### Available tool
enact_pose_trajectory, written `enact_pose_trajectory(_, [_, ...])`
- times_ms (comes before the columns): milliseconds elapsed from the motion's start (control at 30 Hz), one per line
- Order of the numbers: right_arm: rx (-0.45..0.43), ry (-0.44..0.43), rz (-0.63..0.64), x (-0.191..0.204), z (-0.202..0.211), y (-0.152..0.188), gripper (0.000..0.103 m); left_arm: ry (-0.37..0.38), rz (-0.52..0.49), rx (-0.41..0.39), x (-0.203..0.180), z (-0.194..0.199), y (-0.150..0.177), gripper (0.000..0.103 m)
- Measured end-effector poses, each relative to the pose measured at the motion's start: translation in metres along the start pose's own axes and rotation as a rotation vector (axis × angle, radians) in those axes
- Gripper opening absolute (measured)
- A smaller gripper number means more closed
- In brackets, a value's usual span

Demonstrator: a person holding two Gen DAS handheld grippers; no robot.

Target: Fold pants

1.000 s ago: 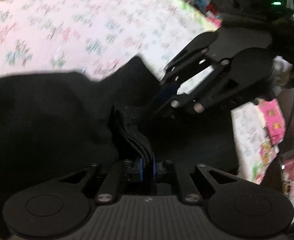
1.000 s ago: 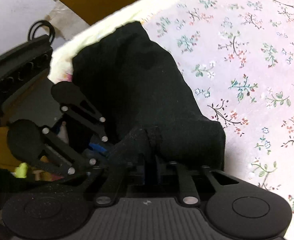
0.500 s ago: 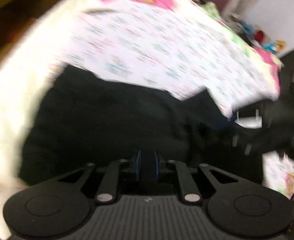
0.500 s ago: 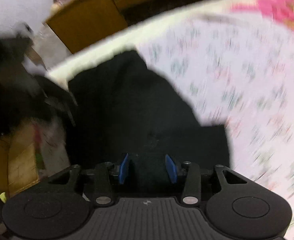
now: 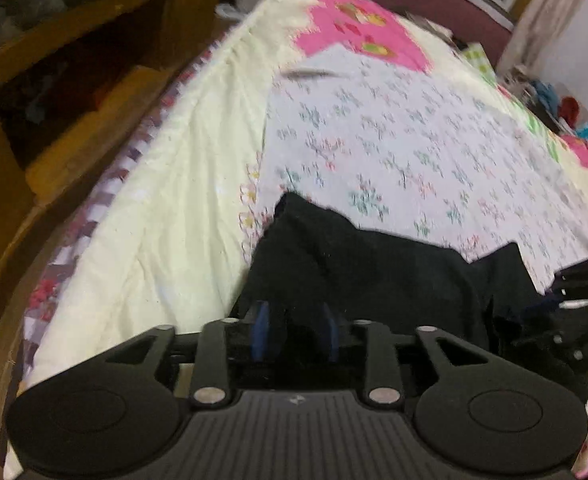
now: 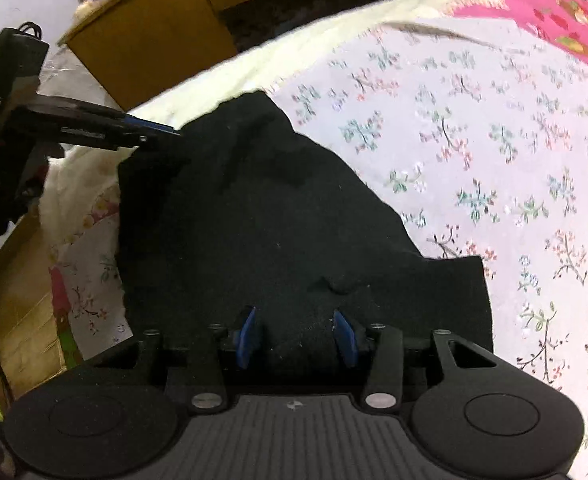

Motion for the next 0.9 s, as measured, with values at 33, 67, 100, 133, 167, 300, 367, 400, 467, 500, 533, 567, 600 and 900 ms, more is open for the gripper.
enact_pose_trajectory(33, [0.007,0.004,-0.012,-0.001,-0.002,0.003,0.03,-0.005,-0.01,0.012,0.003,-0.004,-0.002,0.041])
enact_pose_trajectory(67, [0.012,0.005,-0.023,-0.001,0.0,0.004,0.031,-0.008,-0.022,0.016,0.005,-0.008,-0.005,0.041])
enact_pose_trajectory(100, [0.018,0.004,-0.032,0.0,0.002,0.004,0.031,-0.019,-0.029,0.007,0.004,-0.008,-0.007,0.041])
enact_pose_trajectory(133, [0.024,0.006,-0.032,0.001,0.003,0.002,0.031,-0.026,-0.033,-0.017,0.005,-0.004,-0.01,0.042])
enact_pose_trajectory(167, [0.028,0.009,-0.024,0.005,0.004,0.001,0.032,-0.018,-0.035,-0.045,0.004,0.001,-0.013,0.044])
enact_pose_trajectory(300, [0.056,0.003,-0.01,0.009,-0.001,-0.003,0.033,0.04,-0.05,-0.033,0.009,-0.008,-0.028,0.055])
enact_pose_trajectory(367, [0.065,-0.001,-0.006,0.009,-0.005,-0.008,0.033,0.022,-0.124,-0.026,0.005,-0.021,-0.042,0.055])
enact_pose_trajectory(400, [0.066,-0.006,-0.003,0.009,-0.008,-0.011,0.033,0.028,-0.157,-0.03,0.002,-0.025,-0.049,0.055])
enact_pose_trajectory(467, [0.074,-0.012,0.008,0.01,-0.011,-0.015,0.033,0.062,-0.223,-0.053,-0.004,-0.029,-0.067,0.055])
enact_pose_trajectory(500, [0.077,-0.015,0.013,0.01,-0.013,-0.017,0.033,0.092,-0.27,-0.055,-0.009,-0.032,-0.078,0.056])
enact_pose_trajectory(533, [0.078,-0.018,0.013,0.01,-0.014,-0.018,0.033,0.126,-0.319,-0.033,-0.013,-0.038,-0.087,0.056])
enact_pose_trajectory(567, [0.081,-0.022,0.01,0.009,-0.016,-0.019,0.033,0.163,-0.36,0.009,-0.016,-0.046,-0.095,0.056])
enact_pose_trajectory(600, [0.083,-0.025,0.006,0.008,-0.018,-0.019,0.033,0.198,-0.399,0.067,-0.019,-0.058,-0.103,0.056])
enact_pose_trajectory(900, [0.07,-0.072,-0.073,-0.006,-0.016,-0.018,0.033,0.296,-0.542,0.417,-0.01,-0.102,-0.129,0.057])
Point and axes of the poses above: each gripper's, at about its wrist camera, not at the fingertips, and z roughly against the way its jaws point, x to its left, y to its underside, the point moved 4 cm from there along -z, roughly the way its jaws point, and after that the axes turned 12 degrees about x, right-handed, at the moved point
